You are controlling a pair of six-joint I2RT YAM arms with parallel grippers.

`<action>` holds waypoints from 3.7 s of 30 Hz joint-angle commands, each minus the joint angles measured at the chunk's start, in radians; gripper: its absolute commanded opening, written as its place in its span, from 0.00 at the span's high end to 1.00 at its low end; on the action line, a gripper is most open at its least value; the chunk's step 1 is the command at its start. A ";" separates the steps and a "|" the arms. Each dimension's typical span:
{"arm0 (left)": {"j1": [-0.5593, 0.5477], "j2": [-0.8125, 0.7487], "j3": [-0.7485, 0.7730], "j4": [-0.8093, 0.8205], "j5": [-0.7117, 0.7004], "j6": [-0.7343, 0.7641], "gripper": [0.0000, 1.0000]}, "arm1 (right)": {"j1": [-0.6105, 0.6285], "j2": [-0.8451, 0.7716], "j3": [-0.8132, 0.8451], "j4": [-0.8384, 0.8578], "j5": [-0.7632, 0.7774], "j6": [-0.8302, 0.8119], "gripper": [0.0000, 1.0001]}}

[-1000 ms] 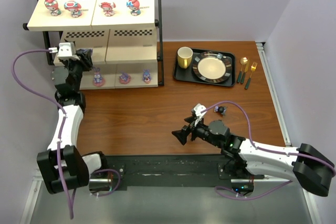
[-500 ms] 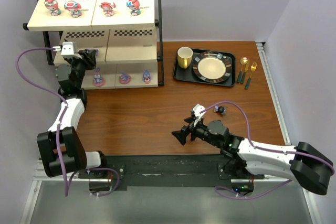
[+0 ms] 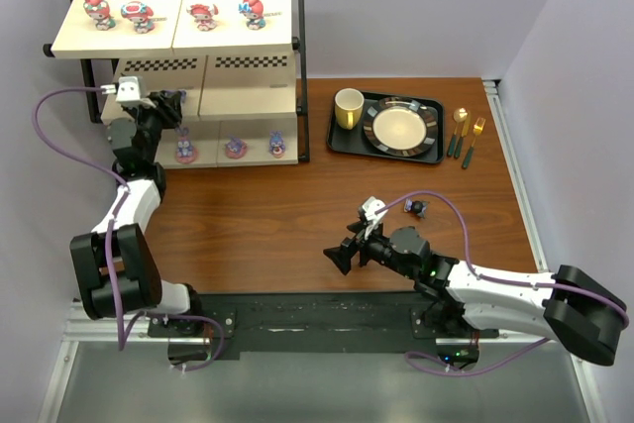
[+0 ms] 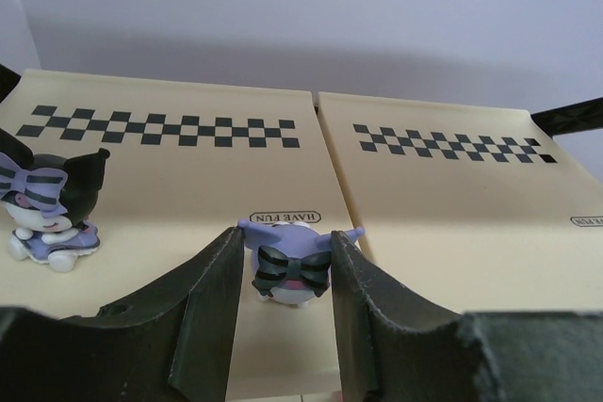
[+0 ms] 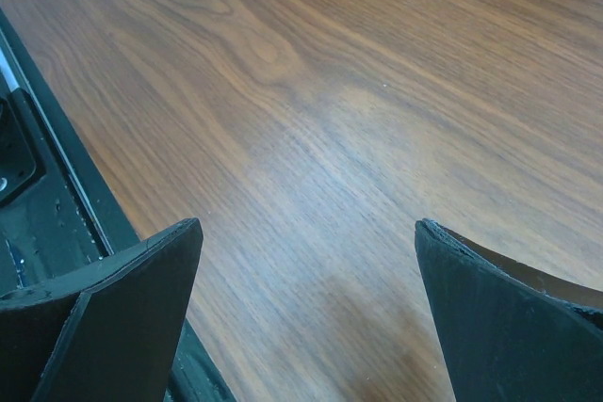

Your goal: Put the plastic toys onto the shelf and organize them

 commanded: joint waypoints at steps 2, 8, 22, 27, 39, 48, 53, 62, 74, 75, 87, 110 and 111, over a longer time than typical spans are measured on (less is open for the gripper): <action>0.008 0.021 0.051 0.066 0.000 0.002 0.84 | 0.002 0.001 0.001 0.060 0.025 -0.012 0.01; 0.008 0.021 0.066 0.026 -0.005 0.008 0.66 | 0.001 -0.002 0.000 0.060 0.029 -0.010 0.01; 0.010 -0.001 0.063 0.013 -0.010 0.013 0.35 | 0.001 -0.013 -0.003 0.058 0.027 -0.010 0.02; 0.010 -0.027 0.052 0.009 -0.022 0.004 0.25 | 0.001 -0.019 -0.005 0.056 0.027 -0.012 0.02; 0.001 -0.319 -0.051 -0.194 -0.071 -0.085 0.13 | 0.002 -0.101 0.102 -0.198 0.097 0.002 0.02; -0.231 -0.541 -0.216 -0.390 -0.073 -0.078 0.12 | -0.068 -0.149 0.210 -0.603 0.375 0.081 0.01; -0.346 -0.598 -0.288 -0.453 -0.008 -0.073 0.12 | -0.317 -0.190 0.202 -0.713 0.291 0.157 0.02; -0.438 -0.685 -0.296 -0.663 0.036 0.085 0.12 | -0.666 -0.152 0.205 -0.778 0.138 0.250 0.04; -0.539 -0.752 -0.304 -0.708 0.020 0.125 0.12 | -1.111 0.016 0.159 -0.415 -0.226 0.399 0.15; -0.551 -0.757 -0.305 -0.709 0.021 0.126 0.12 | -1.162 0.048 0.150 -0.384 -0.250 0.410 0.18; -0.581 -0.776 -0.305 -0.715 0.032 0.130 0.12 | -1.277 0.339 0.096 -0.039 -0.557 0.464 0.46; -0.581 -0.731 -0.305 -0.702 0.093 0.116 0.12 | -1.265 0.276 0.083 -0.121 -0.617 0.441 1.00; -0.581 -0.730 -0.304 -0.698 0.099 0.116 0.12 | -1.259 0.256 0.081 -0.137 -0.611 0.439 1.00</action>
